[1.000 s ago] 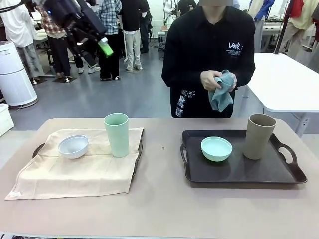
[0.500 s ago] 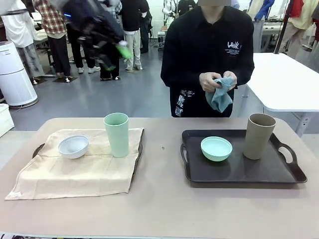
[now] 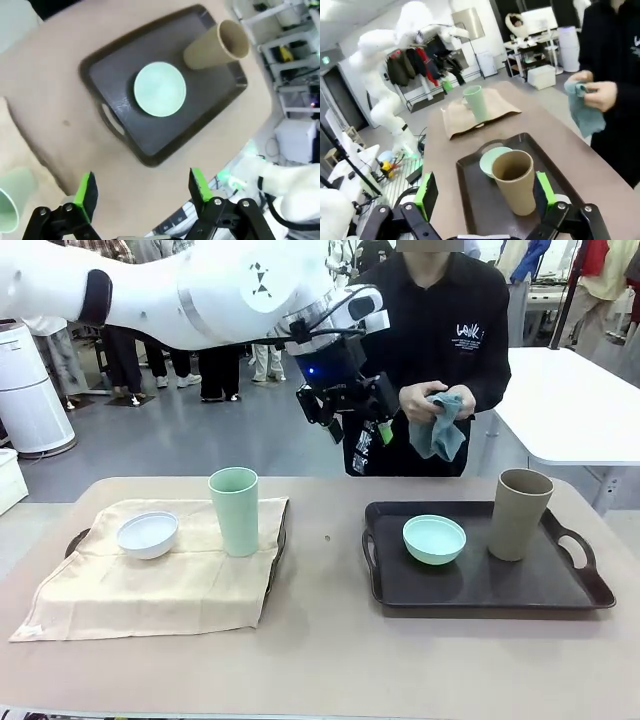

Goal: Set up a tray with a mat and arrange the tableware.
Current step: Pick up the Picnic Bowl and Reusable plastic cup from the Handle tray in front of the human's position and hold them in the air.

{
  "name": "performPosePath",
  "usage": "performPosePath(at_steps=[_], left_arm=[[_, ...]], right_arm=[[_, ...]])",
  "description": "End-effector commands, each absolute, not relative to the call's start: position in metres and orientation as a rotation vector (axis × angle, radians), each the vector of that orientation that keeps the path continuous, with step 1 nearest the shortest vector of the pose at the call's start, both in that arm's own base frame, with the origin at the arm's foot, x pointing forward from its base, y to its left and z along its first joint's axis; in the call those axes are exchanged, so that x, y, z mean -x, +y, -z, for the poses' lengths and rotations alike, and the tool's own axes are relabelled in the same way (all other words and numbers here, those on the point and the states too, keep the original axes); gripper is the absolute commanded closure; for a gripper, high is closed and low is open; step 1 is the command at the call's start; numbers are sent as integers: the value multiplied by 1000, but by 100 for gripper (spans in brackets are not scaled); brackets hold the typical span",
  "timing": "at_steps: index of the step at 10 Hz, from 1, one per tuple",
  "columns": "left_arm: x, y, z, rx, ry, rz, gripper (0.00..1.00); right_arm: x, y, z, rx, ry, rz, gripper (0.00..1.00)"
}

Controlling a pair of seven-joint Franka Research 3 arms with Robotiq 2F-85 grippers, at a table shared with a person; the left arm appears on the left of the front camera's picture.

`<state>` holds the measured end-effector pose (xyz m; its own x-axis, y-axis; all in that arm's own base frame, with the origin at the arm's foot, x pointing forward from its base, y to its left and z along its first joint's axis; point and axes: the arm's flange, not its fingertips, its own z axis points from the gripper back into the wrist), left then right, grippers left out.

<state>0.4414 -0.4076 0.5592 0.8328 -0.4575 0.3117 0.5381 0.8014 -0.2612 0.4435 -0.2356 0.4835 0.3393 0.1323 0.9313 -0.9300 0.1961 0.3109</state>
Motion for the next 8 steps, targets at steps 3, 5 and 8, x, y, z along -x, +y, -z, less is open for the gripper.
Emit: performPosePath(at_steps=[3,5,8], left_arm=[[-414,-396,-592,386,-204,582,6],[-416,-404,-591,373,-218,563,6],[-449,-460,-539,342,-152,352,6]], right_arm=[[-439,-231,-493,-1122,-929,-937,0],[-464,-248,-484,-1173,-945,-1318,0],[-486,-252,-446,-1062,-872,-1497,0]])
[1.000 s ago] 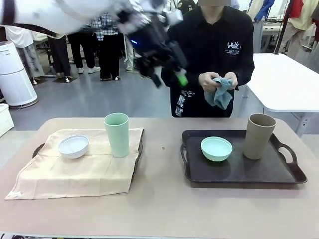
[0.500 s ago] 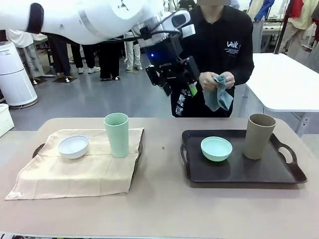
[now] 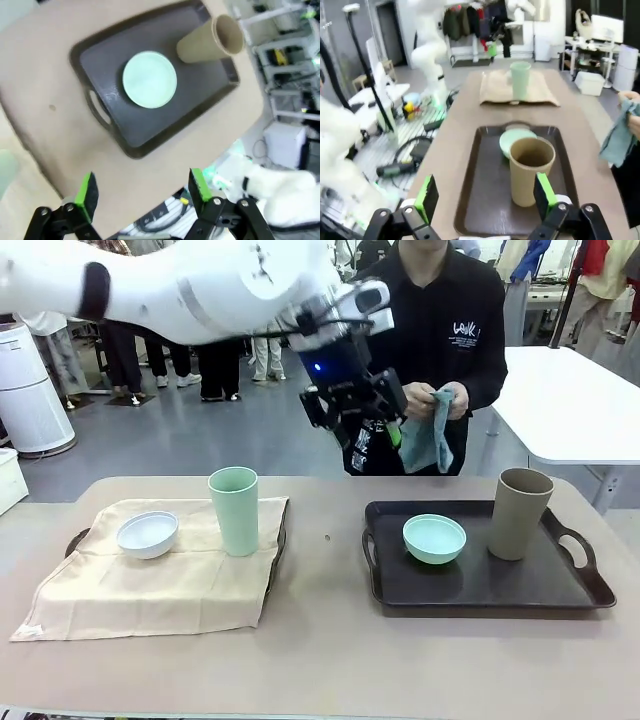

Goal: Set up a tray with a mat and arrange the tableware.
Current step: Pick up the Picnic Bowl and Reusable plastic cup from the Handle tray in front of the human's position and hold them in the air.

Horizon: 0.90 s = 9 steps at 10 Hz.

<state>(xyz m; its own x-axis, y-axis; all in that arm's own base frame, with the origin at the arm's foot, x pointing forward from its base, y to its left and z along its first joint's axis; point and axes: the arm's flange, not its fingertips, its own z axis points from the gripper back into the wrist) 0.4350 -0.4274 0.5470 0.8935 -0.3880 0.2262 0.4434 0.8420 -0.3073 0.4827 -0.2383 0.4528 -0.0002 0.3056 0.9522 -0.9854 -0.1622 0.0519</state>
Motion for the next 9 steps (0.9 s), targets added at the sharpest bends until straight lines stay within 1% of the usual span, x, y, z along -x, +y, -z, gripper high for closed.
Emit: performPosePath(at_steps=[1,2,5,6,7,8,9], left_arm=[[-451,-467,-528,324,-171,315,6],[-453,-475,-515,316,-205,297,6],[-457,-487,-486,294,-211,280,6],[-457,-489,-478,278,-218,267,6],[-454,-485,-480,277,-217,274,6],[-457,-484,-479,308,-186,302,6],[-457,-484,-479,308,-186,302,6]], right_arm=[[-487,-247,-435,-1060,-887,-1460,0],[-489,-236,-425,-1011,-959,-1351,0],[-496,-194,-404,-885,-989,-1259,0],[-496,-180,-395,-851,-959,-1235,0],[-492,-171,-392,-846,-906,-1266,0],[-475,-175,-403,-842,-793,-1262,0],[-503,-191,-389,-869,-955,-1280,0]])
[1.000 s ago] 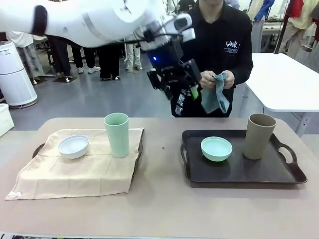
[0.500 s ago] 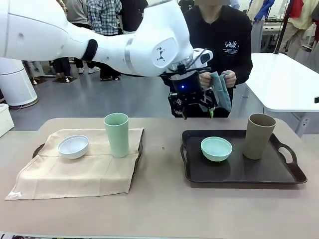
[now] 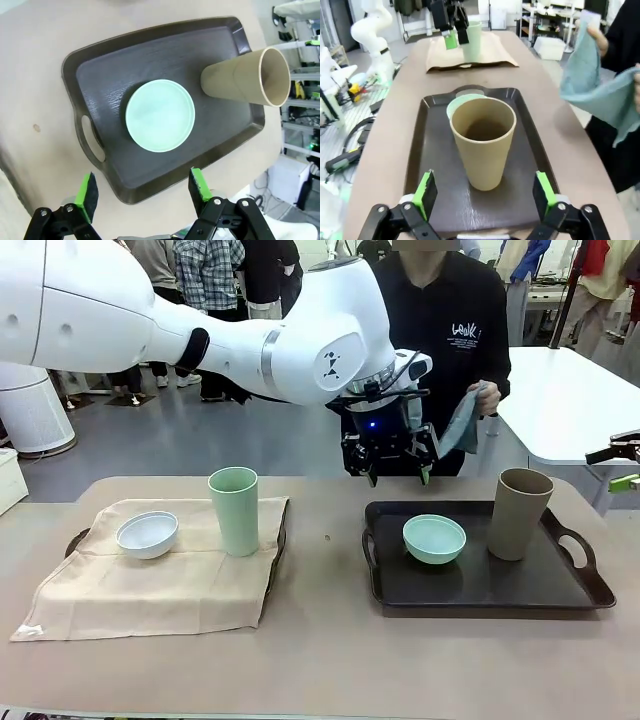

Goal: Set up a tray with a mat and arrange the tableware.
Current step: Pick up the Picnic Bowl and Reusable plastic cup from the Handle tray in front of the human's position and hold them in the air.

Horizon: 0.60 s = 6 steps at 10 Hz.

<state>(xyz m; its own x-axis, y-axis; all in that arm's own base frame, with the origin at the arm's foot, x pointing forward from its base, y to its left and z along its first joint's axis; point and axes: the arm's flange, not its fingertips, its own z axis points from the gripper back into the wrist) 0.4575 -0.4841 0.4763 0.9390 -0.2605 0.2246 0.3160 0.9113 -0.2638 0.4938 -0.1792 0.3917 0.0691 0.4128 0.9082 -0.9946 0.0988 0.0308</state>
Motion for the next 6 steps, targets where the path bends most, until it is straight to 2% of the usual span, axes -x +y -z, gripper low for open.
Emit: performPosePath(at_steps=[1,2,6], left_arm=[[-457,-484,-479,308,-186,302,6],[-457,-484,-479,308,-186,302,6],[-469,-502,-443,180,-156,182,6]], right_arm=[[-503,-191,-389,-869,-955,-1280,0],[-494,-179,-392,-852,-896,-1280,0],[-518,-128,-355,-811,-712,-1255,0]])
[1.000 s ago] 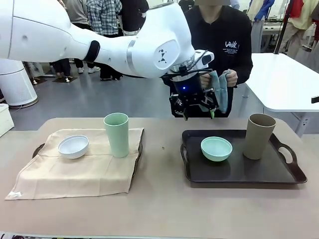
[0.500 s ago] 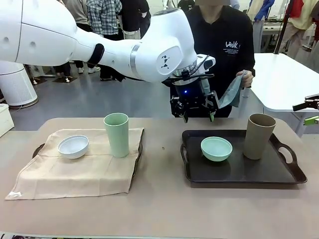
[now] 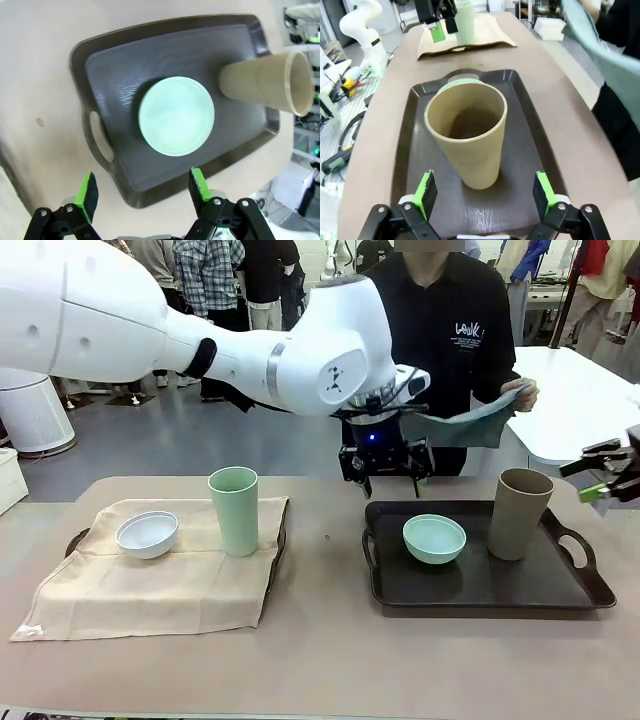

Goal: Set up a tray with a mat and arrange the tableware.
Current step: Pick up the Picnic Bowl and Reusable plastic cup from the Handle tray in front of the human's position and hold them in the air.

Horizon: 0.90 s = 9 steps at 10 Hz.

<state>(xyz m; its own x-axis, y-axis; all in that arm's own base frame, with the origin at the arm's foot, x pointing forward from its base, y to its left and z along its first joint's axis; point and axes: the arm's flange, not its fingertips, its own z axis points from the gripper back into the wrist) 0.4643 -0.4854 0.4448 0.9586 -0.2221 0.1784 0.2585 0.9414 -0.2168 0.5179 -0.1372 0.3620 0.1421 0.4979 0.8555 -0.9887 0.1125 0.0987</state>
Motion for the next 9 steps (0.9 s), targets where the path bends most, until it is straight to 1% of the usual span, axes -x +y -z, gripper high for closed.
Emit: performPosePath(at_steps=[1,5,7,9], left_arm=[[-471,-506,-433,186,-143,174,6],[-478,-519,-412,151,-112,169,6],[-481,-519,-406,139,-103,154,6],[-486,-519,-401,135,-98,146,6]], right_arm=[[-522,-124,-347,-806,-686,-1243,0],[-532,-116,-330,-845,-659,-1247,0],[-531,-104,-325,-933,-626,-1270,0],[-527,-97,-324,-965,-607,-1286,0]])
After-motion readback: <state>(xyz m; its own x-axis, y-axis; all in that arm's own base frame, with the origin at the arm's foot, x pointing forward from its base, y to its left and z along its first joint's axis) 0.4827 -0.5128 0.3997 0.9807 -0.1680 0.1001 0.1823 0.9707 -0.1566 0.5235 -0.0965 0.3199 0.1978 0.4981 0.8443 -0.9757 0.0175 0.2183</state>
